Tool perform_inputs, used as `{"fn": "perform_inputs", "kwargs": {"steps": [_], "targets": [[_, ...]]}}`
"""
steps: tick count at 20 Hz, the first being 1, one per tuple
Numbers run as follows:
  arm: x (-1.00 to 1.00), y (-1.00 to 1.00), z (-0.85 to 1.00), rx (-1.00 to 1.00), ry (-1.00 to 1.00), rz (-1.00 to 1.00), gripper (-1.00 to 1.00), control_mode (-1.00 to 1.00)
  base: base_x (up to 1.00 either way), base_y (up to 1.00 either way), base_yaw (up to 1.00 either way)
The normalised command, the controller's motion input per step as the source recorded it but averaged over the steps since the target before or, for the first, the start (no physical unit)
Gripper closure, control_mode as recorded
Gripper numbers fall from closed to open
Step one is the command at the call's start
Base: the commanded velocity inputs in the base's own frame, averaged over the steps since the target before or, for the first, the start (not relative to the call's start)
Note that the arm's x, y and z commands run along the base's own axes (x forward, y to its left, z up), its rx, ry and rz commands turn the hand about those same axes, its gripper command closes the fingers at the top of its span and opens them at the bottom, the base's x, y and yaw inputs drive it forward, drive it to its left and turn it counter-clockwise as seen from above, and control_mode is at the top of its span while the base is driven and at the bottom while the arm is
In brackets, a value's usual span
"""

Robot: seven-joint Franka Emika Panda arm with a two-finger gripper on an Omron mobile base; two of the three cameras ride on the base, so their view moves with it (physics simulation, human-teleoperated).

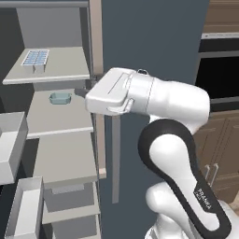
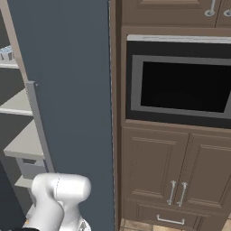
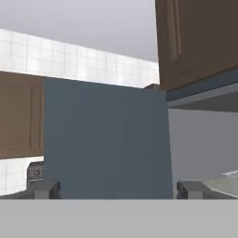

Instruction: Open the freezer door, pick up the ice cube tray from the freezer, and place it on the dining counter.

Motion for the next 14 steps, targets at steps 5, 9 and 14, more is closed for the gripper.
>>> {"fn": "perform_inputs", "kwargs": {"steps": [5, 9, 14], "targets": [[0.00, -1.00, 0.00, 0.00, 0.10, -0.47, -1.00, -1.00, 0.00, 0.00, 0.00], [0.00, -1.00, 0.00, 0.00, 0.20, -0.52, -1.00, -1.00, 0.00, 0.00, 0.00], [-0.09, -0.99, 0.00, 0.00, 0.26, -0.51, -1.00, -1.00, 0.00, 0.00, 0.00]]}}
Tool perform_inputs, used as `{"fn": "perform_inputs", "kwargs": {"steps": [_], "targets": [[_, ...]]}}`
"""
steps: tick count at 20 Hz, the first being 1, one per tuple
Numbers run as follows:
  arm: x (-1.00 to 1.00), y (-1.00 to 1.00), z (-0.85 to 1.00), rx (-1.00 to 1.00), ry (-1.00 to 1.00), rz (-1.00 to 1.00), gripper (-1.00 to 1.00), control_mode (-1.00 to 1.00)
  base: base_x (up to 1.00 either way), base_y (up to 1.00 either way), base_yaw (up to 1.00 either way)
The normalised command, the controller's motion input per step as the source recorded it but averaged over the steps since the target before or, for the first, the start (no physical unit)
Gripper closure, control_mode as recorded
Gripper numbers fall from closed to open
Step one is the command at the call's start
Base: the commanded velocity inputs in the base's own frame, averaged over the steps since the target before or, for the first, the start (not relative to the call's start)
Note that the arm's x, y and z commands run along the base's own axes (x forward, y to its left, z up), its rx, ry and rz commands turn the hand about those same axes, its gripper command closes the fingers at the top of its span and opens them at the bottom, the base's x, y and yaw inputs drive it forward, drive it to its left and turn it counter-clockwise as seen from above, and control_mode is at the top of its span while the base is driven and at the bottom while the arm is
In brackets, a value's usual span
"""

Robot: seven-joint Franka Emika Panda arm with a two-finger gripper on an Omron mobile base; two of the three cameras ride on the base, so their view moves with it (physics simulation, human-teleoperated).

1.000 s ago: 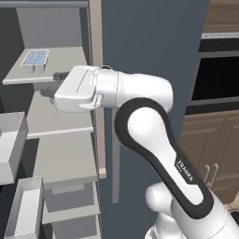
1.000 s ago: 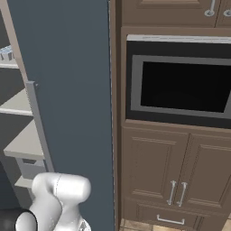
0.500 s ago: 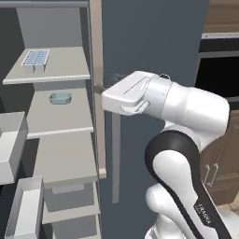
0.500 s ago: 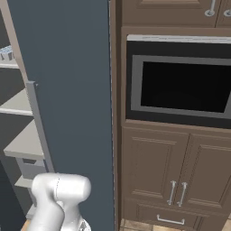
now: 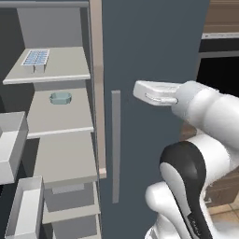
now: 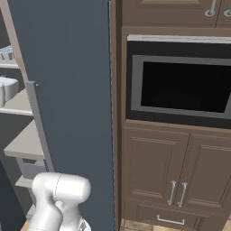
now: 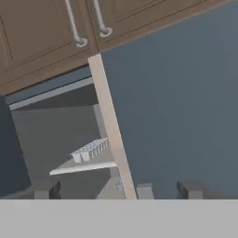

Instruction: Open the freezer door, pick up the ice cube tray from the freezer, and place it on the dining counter.

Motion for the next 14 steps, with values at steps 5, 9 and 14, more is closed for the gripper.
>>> {"fn": "perform_inputs", "kwargs": {"steps": [5, 9, 14], "targets": [[-0.55, -0.98, -0.12, 0.00, 0.31, -0.35, -1.00, -1.00, 0.00, 0.00, 0.00], [-0.72, -0.84, -0.24, -0.02, 0.33, -0.13, -1.00, -1.00, 0.00, 0.00, 0.00], [-0.67, -0.50, -0.26, -0.05, 0.35, 0.00, -1.00, -1.00, 0.00, 0.00, 0.00]]}}
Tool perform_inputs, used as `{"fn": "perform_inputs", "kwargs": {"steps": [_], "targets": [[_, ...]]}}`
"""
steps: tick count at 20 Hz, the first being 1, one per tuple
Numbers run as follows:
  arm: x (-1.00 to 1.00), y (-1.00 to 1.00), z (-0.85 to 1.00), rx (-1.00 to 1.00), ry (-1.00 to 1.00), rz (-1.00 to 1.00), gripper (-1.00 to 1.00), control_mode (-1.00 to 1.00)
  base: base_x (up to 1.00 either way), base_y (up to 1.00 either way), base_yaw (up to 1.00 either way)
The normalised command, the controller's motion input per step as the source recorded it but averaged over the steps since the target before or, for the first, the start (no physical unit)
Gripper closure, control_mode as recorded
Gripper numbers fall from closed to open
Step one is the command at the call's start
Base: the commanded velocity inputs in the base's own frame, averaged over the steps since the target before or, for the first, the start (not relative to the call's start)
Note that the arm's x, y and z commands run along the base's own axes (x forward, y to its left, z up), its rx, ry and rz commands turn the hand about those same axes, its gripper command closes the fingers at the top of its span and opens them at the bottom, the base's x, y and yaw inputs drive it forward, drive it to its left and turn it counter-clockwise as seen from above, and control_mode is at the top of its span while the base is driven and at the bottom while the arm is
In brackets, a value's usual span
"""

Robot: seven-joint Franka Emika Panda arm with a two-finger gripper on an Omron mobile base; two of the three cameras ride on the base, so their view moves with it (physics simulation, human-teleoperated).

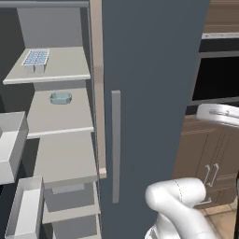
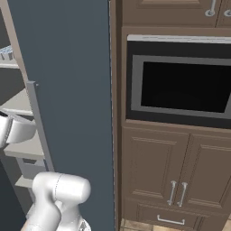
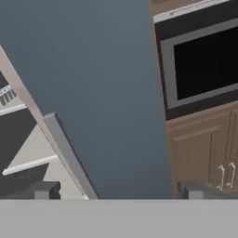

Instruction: Open the freezer door, pick up the ice cube tray from the freezer, and place it on the dining counter.

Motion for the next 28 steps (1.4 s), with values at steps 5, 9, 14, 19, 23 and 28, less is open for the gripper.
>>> {"fn": "perform_inputs", "kwargs": {"steps": [5, 9, 14, 19, 23, 28], "targets": [[-0.03, 0.02, -0.14, -0.04, 0.30, 0.12, -1.00, -1.00, 0.00, 0.00, 0.00], [0.41, 0.25, -0.20, -0.01, 0.21, 0.19, -1.00, -1.00, 0.00, 0.00, 0.00], [0.16, 0.14, -0.42, -0.02, 0.06, 0.23, -1.00, -1.00, 0.00, 0.00, 0.00], [0.13, 0.06, -0.63, -0.06, 0.01, 0.08, -1.00, -1.00, 0.00, 0.00, 0.00], [0.15, 0.00, -0.50, -0.06, 0.01, 0.00, -1.00, -1.00, 0.00, 0.00, 0.00], [0.04, -0.02, -0.12, -0.01, 0.06, 0.00, -1.00, -1.00, 0.00, 0.00, 0.00]]}}
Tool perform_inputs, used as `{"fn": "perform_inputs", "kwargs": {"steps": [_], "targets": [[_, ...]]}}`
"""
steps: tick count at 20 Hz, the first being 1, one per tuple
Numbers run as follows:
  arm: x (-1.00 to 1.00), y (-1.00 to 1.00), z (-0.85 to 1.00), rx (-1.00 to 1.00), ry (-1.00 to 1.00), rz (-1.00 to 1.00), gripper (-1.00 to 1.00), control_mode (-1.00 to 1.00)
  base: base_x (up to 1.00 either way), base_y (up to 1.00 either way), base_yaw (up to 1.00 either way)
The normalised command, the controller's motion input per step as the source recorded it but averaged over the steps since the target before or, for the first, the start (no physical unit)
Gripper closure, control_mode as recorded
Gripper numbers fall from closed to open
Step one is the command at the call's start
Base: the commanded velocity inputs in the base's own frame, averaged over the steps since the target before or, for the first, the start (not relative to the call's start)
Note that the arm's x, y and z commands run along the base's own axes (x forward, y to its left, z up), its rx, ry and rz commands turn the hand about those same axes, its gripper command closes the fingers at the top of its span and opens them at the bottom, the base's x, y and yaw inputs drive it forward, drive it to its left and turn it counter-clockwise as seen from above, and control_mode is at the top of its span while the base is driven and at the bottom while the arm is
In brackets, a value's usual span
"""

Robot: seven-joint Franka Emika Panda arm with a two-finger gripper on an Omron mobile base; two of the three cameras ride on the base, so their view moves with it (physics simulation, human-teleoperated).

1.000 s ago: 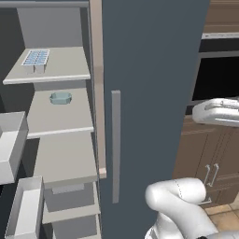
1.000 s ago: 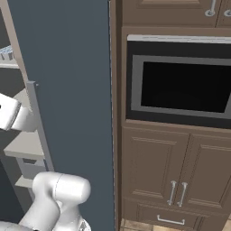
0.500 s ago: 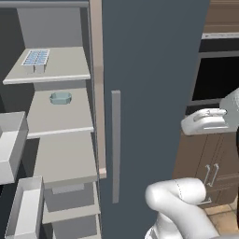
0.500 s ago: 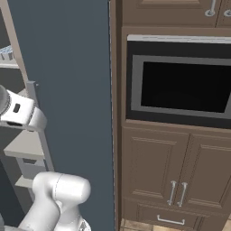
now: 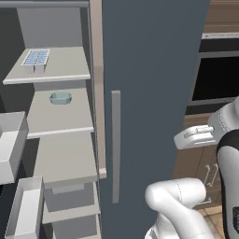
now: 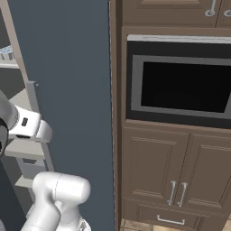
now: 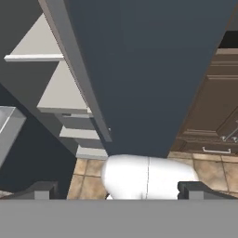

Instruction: Open the freezer door, pick up the ice cube tray from the freezer, and place it on the dining counter.

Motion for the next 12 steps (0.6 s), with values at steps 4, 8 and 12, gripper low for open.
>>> {"fn": "perform_inputs", "kwargs": {"steps": [4, 8, 12], "targets": [[0.00, -0.03, 0.03, 0.00, 0.03, 0.00, -1.00, -1.00, 0.00, 0.00, 0.00], [0.00, -0.24, 0.13, 0.00, 0.03, -0.05, -1.00, -1.00, 0.00, 0.00, 0.00], [0.00, -0.41, 0.00, 0.00, 0.01, -0.07, -1.00, -1.00, 0.00, 0.00, 0.00]]}}
